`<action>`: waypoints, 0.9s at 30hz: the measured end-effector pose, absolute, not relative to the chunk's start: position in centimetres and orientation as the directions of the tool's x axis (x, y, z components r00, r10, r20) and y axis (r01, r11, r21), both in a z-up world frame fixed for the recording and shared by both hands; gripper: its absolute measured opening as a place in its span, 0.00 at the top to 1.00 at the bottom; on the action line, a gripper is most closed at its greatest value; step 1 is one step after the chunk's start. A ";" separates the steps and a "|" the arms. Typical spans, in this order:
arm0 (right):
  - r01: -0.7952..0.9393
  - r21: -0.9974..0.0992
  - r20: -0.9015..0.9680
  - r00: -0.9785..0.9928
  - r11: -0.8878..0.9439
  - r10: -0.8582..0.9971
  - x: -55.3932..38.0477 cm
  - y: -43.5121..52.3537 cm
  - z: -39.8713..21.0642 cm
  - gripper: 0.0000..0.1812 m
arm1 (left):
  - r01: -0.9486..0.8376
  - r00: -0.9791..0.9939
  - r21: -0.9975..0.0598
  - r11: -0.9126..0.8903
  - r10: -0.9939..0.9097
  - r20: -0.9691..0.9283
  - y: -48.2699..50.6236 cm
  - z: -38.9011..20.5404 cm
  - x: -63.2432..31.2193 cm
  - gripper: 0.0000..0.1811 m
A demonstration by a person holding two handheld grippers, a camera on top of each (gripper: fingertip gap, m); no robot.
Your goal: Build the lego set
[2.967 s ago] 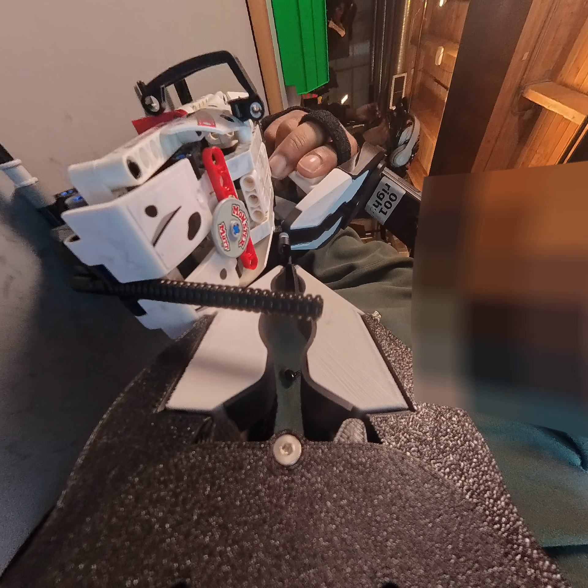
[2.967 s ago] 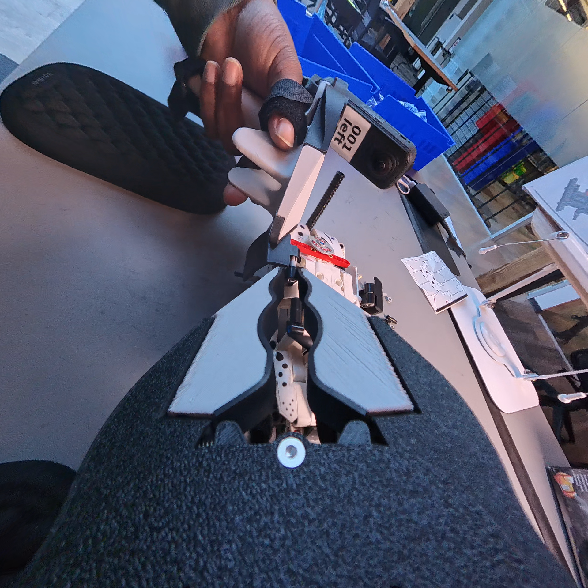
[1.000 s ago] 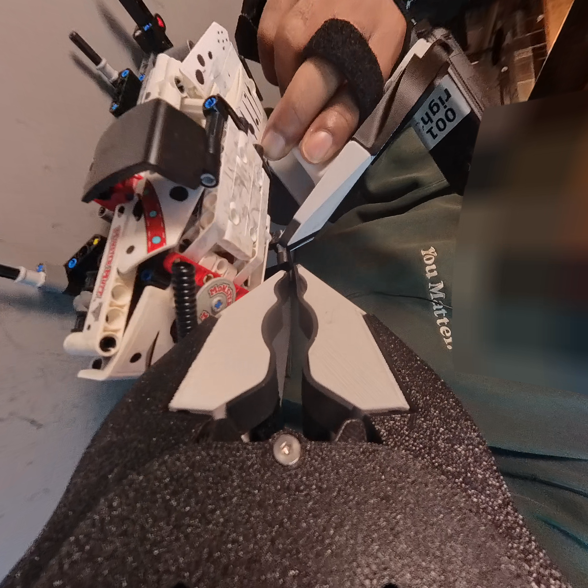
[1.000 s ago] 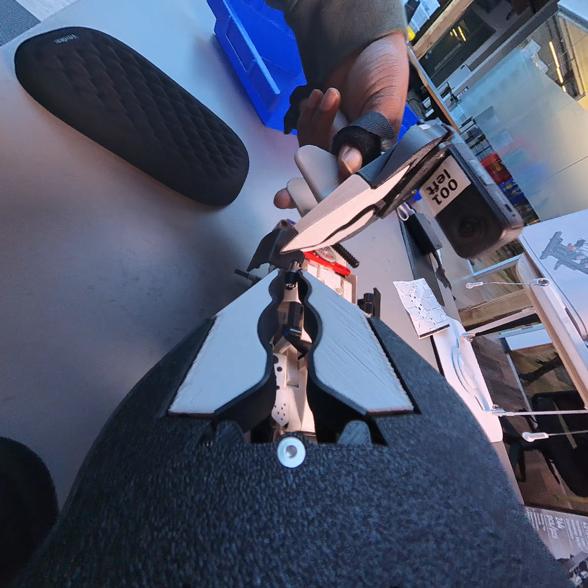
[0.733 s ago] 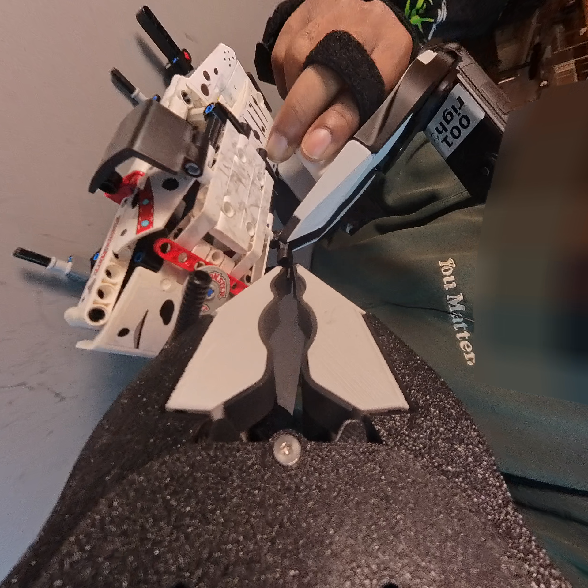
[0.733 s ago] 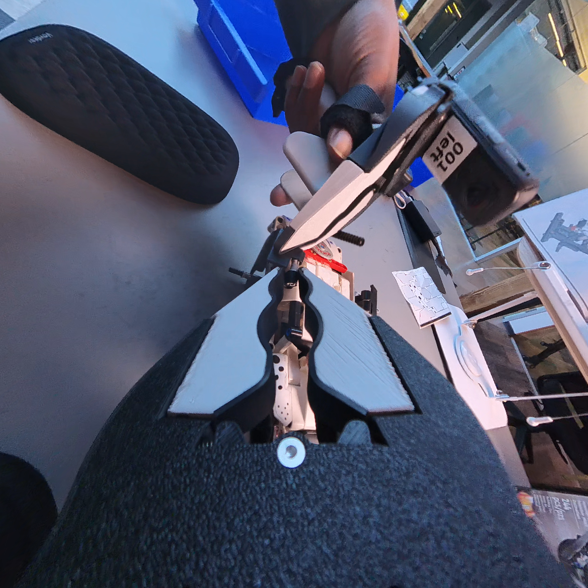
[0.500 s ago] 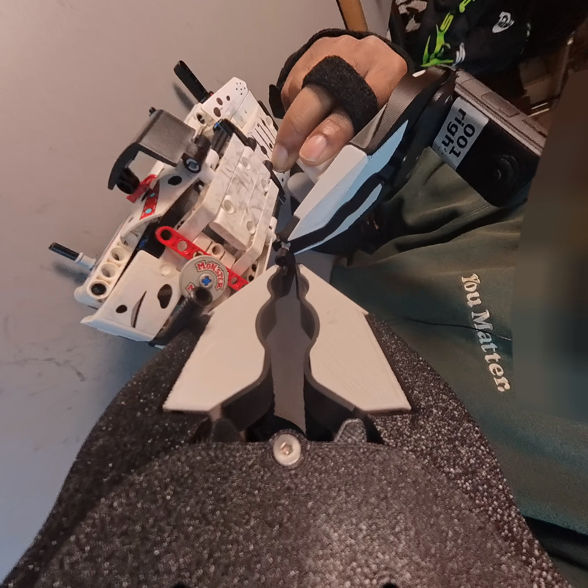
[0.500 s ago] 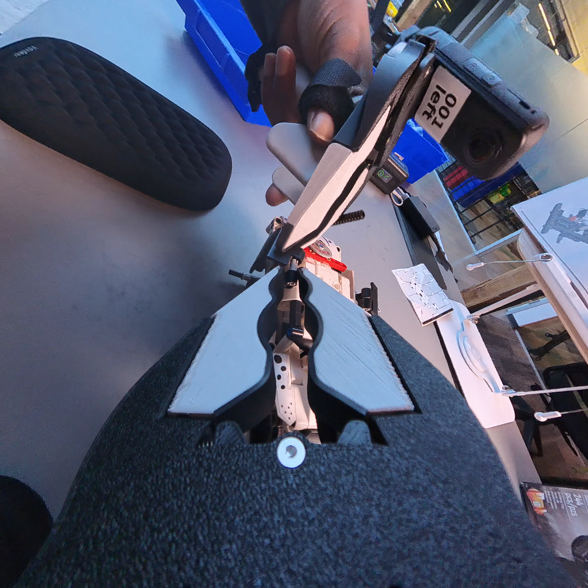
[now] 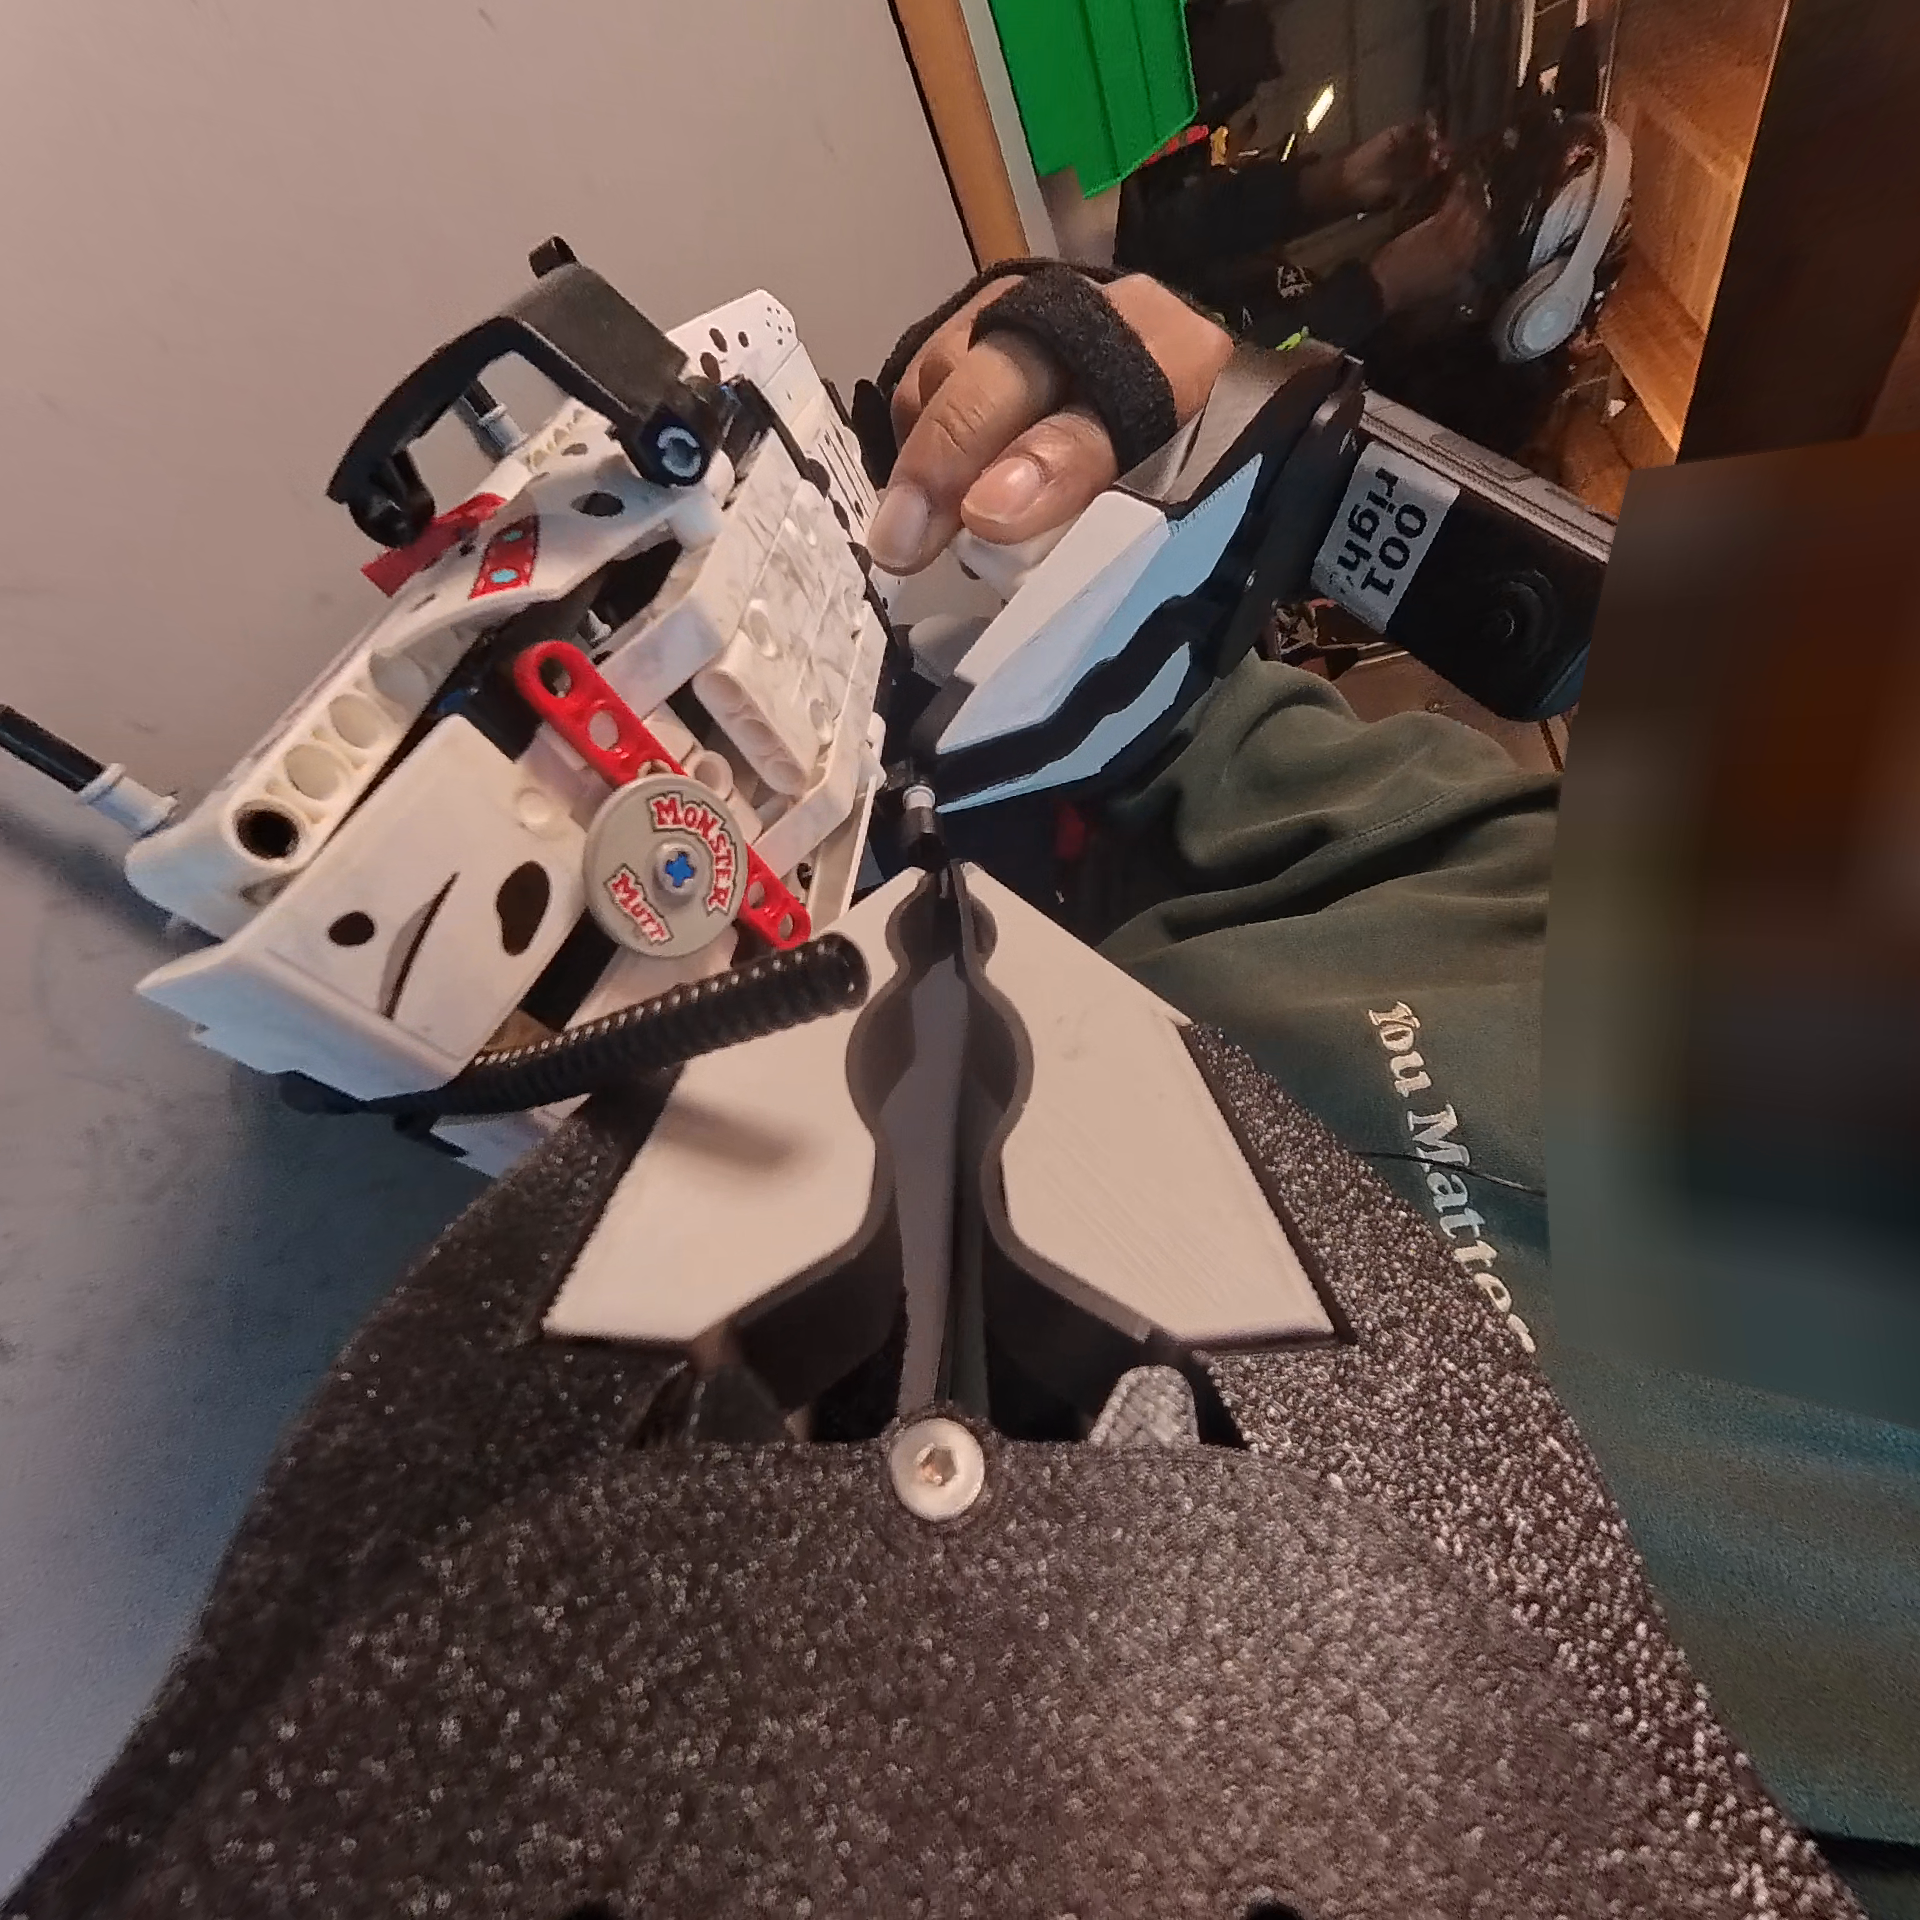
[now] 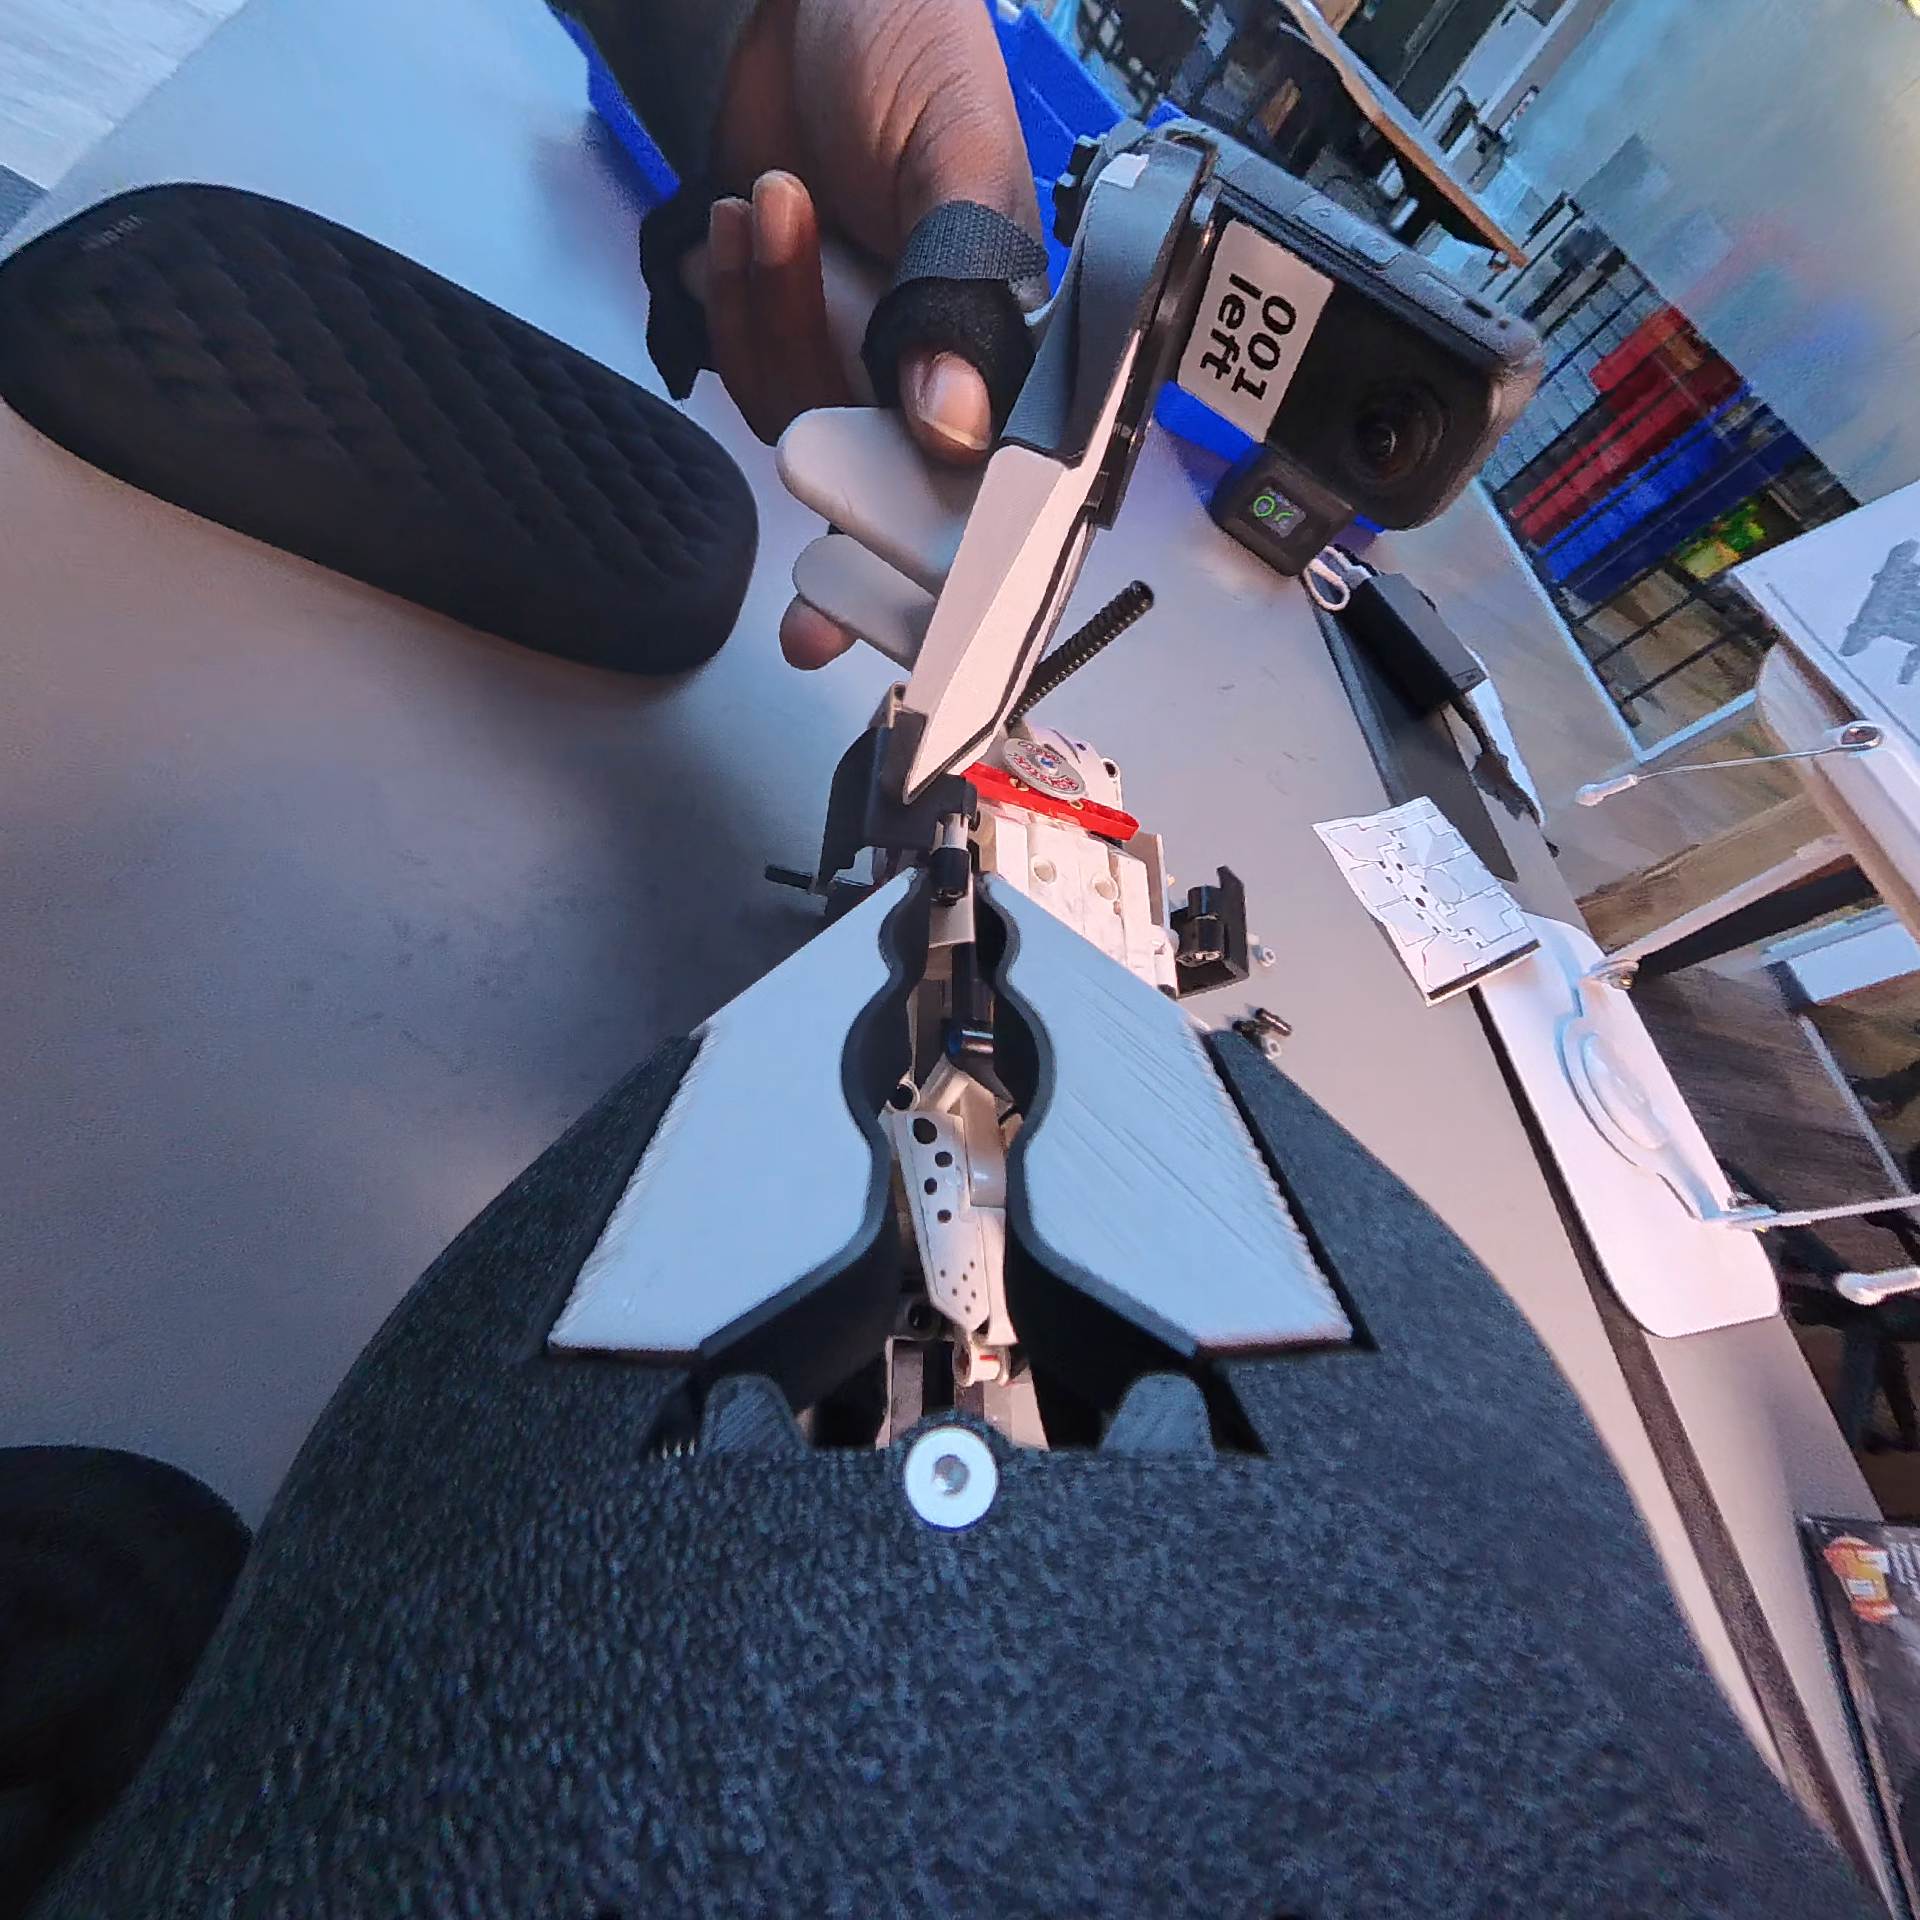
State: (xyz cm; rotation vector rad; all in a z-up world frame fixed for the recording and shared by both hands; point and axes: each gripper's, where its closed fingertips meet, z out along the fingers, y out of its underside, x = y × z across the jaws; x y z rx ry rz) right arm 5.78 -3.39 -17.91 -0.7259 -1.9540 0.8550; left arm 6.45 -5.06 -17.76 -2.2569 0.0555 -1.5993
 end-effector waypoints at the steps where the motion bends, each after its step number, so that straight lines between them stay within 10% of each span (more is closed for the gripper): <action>1: 0.162 -0.784 0.471 -0.473 0.599 0.744 5.8 -3.4 -18.0 0.97 | 0.179 0.354 -0.321 -0.930 -0.243 0.903 -5.0 -17.8 6.4 1.00; 27: 0.133 -0.812 0.445 -0.487 0.568 0.751 5.1 -3.2 -17.8 0.98 | -0.070 0.381 -0.337 -0.939 -0.337 0.861 -5.0 -17.7 6.0 0.97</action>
